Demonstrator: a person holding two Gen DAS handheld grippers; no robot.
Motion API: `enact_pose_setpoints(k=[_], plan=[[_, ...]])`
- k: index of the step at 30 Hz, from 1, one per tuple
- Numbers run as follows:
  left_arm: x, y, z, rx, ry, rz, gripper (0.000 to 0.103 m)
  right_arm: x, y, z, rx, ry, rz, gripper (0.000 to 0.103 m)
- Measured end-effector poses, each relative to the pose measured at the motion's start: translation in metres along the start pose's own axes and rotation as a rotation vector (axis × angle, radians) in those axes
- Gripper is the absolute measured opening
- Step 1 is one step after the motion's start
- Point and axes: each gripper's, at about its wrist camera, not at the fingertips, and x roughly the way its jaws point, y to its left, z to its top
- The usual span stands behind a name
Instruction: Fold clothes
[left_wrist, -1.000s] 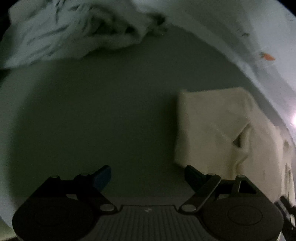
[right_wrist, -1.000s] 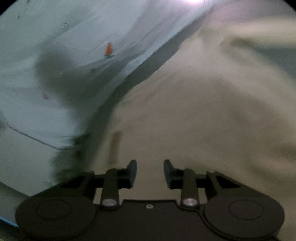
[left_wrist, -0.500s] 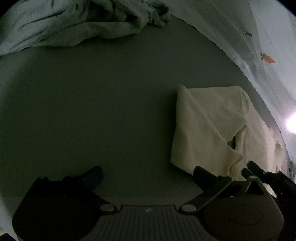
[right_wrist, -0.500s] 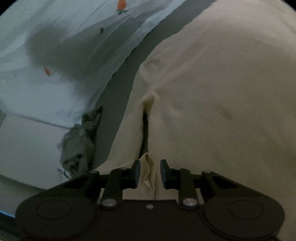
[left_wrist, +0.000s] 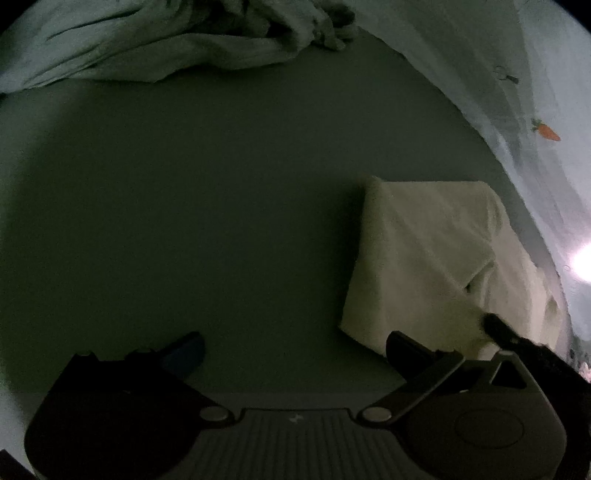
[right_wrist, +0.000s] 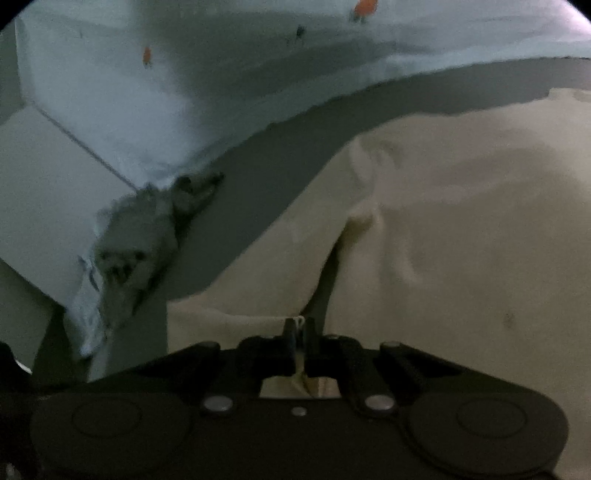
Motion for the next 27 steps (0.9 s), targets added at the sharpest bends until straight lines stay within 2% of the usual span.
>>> enact_pose_setpoints(k=[6, 7, 10, 13, 16, 19, 23, 27], plan=[[-0.002, -0.017, -0.015, -0.034, -0.078, 0.1, 0.103, -0.073, -0.054, 0.04, 0.034, -0.165, -0.047, 0.003], [-0.003, -0.022, -0.02, -0.042, -0.077, 0.104, 0.103, -0.091, -0.069, 0.046, 0.042, -0.194, -0.072, 0.003], [-0.014, -0.048, -0.041, -0.045, -0.106, 0.057, 0.103, -0.151, -0.127, 0.062, 0.099, -0.277, -0.16, 0.003], [-0.022, -0.094, -0.074, 0.039, -0.153, 0.07, 0.103, -0.198, -0.181, 0.068, 0.129, -0.316, -0.256, 0.003], [-0.017, -0.139, -0.111, 0.091, -0.164, 0.103, 0.103, -0.225, -0.23, 0.066, 0.18, -0.306, -0.299, 0.003], [-0.001, -0.172, -0.148, 0.116, -0.135, 0.112, 0.103, -0.233, -0.264, 0.059, 0.194, -0.248, -0.305, 0.005], [0.028, -0.201, -0.191, 0.147, -0.064, 0.241, 0.103, -0.224, -0.289, 0.05, 0.176, -0.159, -0.314, 0.024], [0.04, -0.218, -0.209, 0.193, -0.072, 0.34, 0.103, -0.219, -0.301, 0.038, 0.134, -0.102, -0.299, 0.039]])
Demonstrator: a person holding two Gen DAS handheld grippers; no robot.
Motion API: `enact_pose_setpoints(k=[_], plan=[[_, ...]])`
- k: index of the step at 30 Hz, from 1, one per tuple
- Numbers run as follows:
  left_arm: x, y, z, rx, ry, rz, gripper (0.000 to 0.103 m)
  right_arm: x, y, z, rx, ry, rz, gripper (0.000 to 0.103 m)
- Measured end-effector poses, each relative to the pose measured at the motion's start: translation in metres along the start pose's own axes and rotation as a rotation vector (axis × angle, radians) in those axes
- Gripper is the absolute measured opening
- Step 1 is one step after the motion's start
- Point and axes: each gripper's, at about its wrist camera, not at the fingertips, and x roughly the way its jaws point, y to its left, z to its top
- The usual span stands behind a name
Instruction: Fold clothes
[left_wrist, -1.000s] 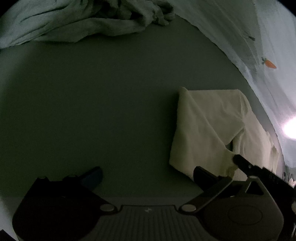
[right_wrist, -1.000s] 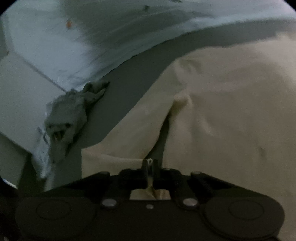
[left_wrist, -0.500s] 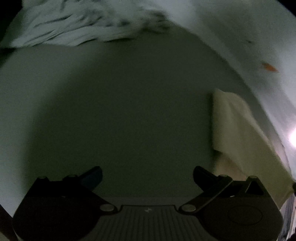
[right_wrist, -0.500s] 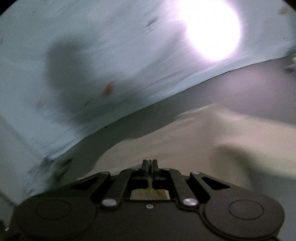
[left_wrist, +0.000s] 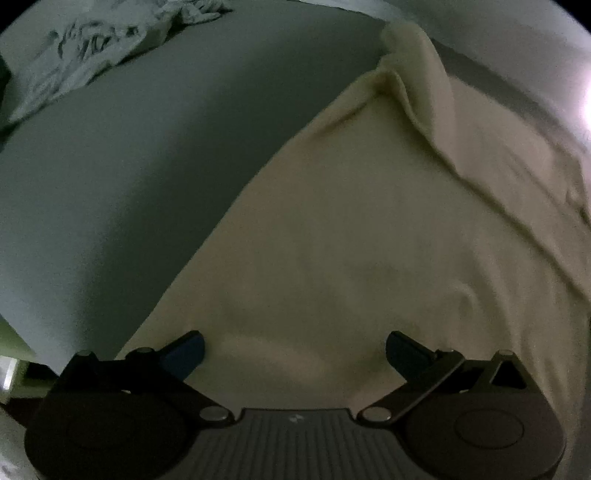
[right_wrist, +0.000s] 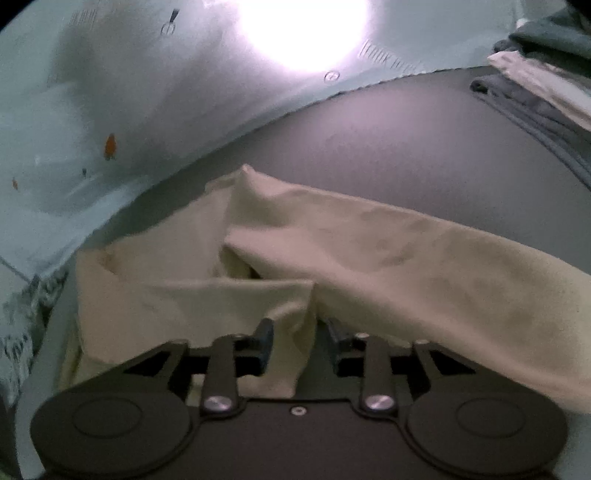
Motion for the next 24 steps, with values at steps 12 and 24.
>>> enact_pose_setpoints(k=[12, 24], plan=[[0.005, -0.012, 0.009, -0.165, 0.029, 0.099, 0.103, 0.042, 0.01, 0.03, -0.146, 0.118, 0.127, 0.006], [-0.004, -0.029, 0.002, -0.163, 0.101, 0.091, 0.103, 0.008, -0.008, 0.068, -0.111, -0.047, 0.166, 0.004]])
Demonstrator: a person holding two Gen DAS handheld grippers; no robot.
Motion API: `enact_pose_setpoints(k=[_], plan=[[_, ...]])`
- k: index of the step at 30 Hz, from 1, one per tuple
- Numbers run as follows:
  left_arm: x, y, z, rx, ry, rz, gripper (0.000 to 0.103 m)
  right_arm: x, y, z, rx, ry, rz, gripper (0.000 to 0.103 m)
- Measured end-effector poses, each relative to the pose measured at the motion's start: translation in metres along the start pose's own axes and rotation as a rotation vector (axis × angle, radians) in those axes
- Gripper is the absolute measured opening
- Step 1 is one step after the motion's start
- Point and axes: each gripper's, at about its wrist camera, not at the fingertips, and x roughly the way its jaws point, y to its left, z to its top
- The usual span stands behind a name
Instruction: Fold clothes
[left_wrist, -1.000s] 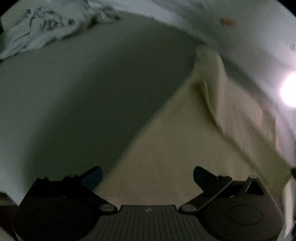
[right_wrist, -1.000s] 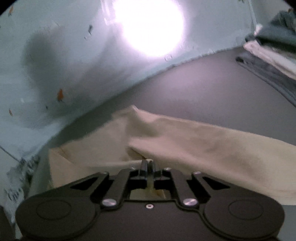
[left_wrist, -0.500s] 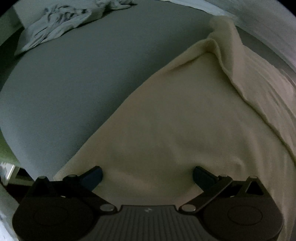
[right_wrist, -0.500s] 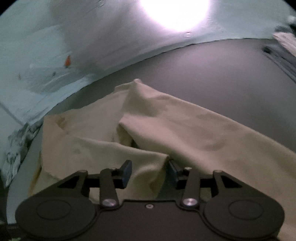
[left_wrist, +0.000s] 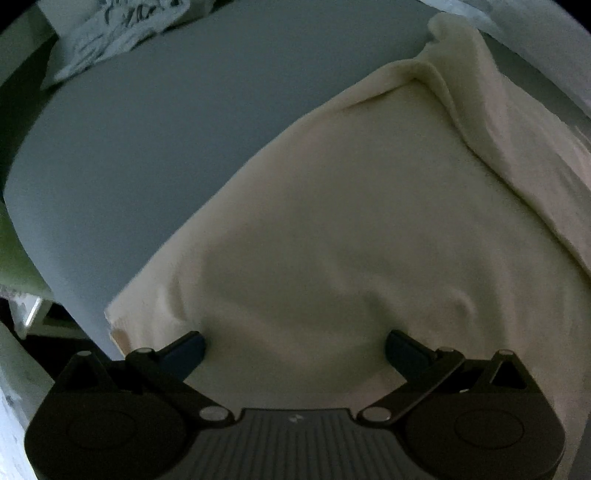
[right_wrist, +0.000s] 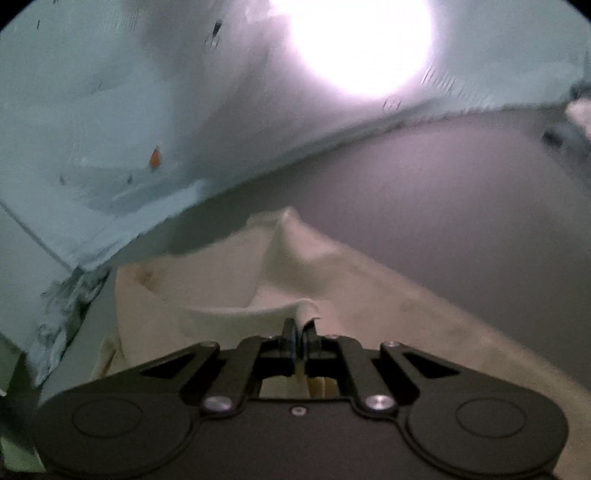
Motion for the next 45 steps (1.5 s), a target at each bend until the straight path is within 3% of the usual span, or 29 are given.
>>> enact_pose_setpoints(k=[6, 11, 14, 16, 18, 19, 21, 24, 26, 32, 38, 45], plan=[[-0.036, 0.007, 0.001, -0.032, -0.093, -0.182, 0.103, -0.009, -0.026, 0.027, -0.046, -0.073, -0.138, 0.004], [-0.06, 0.006, 0.014, -0.068, -0.197, -0.253, 0.103, -0.01, -0.055, 0.035, -0.011, -0.093, -0.251, 0.004], [-0.057, 0.041, 0.011, -0.123, -0.208, -0.243, 0.103, -0.001, -0.064, 0.033, 0.009, -0.064, -0.304, 0.004], [-0.042, 0.055, 0.026, -0.167, -0.192, -0.21, 0.103, 0.01, -0.064, 0.03, 0.019, -0.006, -0.334, 0.006], [-0.035, 0.064, 0.029, -0.202, -0.176, -0.177, 0.103, 0.015, -0.06, 0.026, 0.023, 0.021, -0.361, 0.015], [-0.032, 0.071, 0.028, -0.212, -0.173, -0.163, 0.103, 0.012, -0.057, 0.025, 0.028, 0.012, -0.361, 0.018], [-0.027, 0.085, 0.029, -0.222, -0.172, -0.134, 0.103, 0.001, -0.051, 0.022, 0.052, -0.024, -0.353, 0.038], [-0.02, 0.105, 0.024, -0.21, -0.169, -0.081, 0.103, -0.018, -0.041, 0.016, 0.089, -0.066, -0.343, 0.04], [-0.018, 0.115, 0.025, -0.197, -0.166, -0.059, 0.103, -0.028, -0.034, 0.01, 0.134, -0.085, -0.315, 0.039], [-0.01, 0.139, 0.03, -0.138, -0.146, -0.04, 0.103, -0.037, 0.004, -0.029, 0.284, -0.045, -0.134, 0.016], [-0.001, 0.152, 0.032, -0.003, -0.089, -0.041, 0.103, -0.017, 0.069, -0.09, 0.485, 0.089, 0.106, 0.016], [0.007, 0.179, 0.038, 0.233, -0.036, -0.023, 0.103, 0.019, 0.176, -0.137, 0.391, 0.302, 0.227, 0.016]])
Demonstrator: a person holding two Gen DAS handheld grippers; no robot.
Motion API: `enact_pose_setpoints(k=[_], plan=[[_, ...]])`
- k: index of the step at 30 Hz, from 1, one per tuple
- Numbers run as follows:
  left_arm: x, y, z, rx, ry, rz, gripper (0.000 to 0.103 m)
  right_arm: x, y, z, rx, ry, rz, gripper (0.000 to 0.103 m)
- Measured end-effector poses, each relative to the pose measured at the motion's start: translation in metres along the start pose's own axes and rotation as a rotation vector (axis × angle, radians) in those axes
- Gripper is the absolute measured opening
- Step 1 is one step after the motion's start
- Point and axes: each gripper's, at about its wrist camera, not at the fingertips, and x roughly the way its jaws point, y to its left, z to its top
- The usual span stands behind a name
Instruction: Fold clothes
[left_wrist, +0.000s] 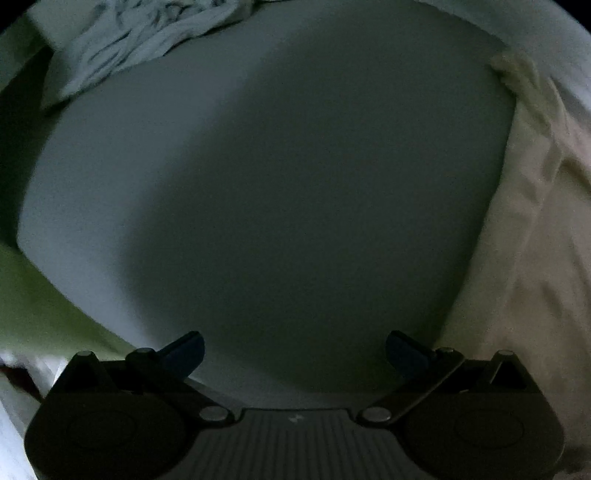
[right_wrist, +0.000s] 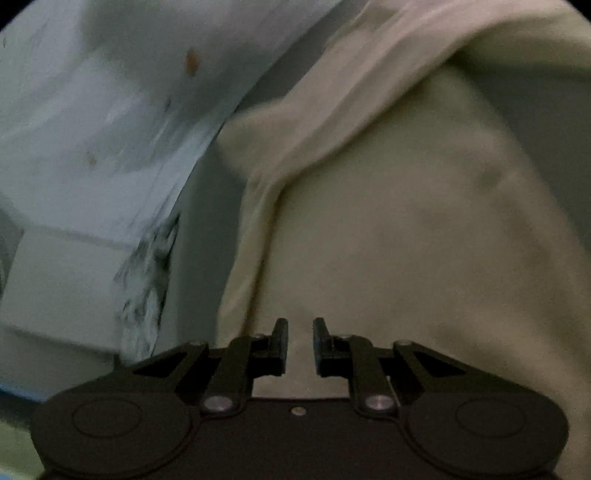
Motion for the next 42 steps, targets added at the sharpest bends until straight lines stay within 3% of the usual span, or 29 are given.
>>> enact_pose_setpoints(k=[5, 7, 13, 18, 23, 32, 38, 42], plan=[[-0.004, 0.035, 0.005, 0.089, -0.053, 0.006, 0.103, 0.047, 0.045, -0.036, -0.061, 0.08, 0.037, 0.022], [-0.002, 0.05, 0.006, 0.116, -0.057, 0.016, 0.103, 0.063, 0.057, -0.05, -0.066, 0.088, 0.031, 0.026], [0.005, 0.091, 0.011, 0.133, -0.05, 0.015, 0.103, 0.087, 0.07, -0.081, -0.033, 0.064, 0.002, 0.025], [0.011, 0.108, 0.015, 0.15, -0.052, 0.014, 0.103, 0.08, 0.068, -0.088, -0.025, -0.016, 0.02, 0.003], [0.014, 0.093, 0.022, 0.179, -0.058, -0.038, 0.103, 0.059, 0.071, -0.088, -0.062, -0.101, 0.002, 0.003], [0.009, 0.024, 0.016, 0.337, -0.063, -0.094, 0.103, 0.008, 0.036, -0.073, -0.049, -0.178, -0.133, 0.003], [0.01, -0.006, 0.003, 0.375, -0.041, -0.087, 0.103, 0.015, 0.026, -0.061, -0.171, -0.086, -0.254, 0.003], [0.008, -0.012, 0.007, 0.319, -0.038, -0.077, 0.103, 0.019, 0.022, -0.05, -0.232, 0.001, -0.258, 0.005]])
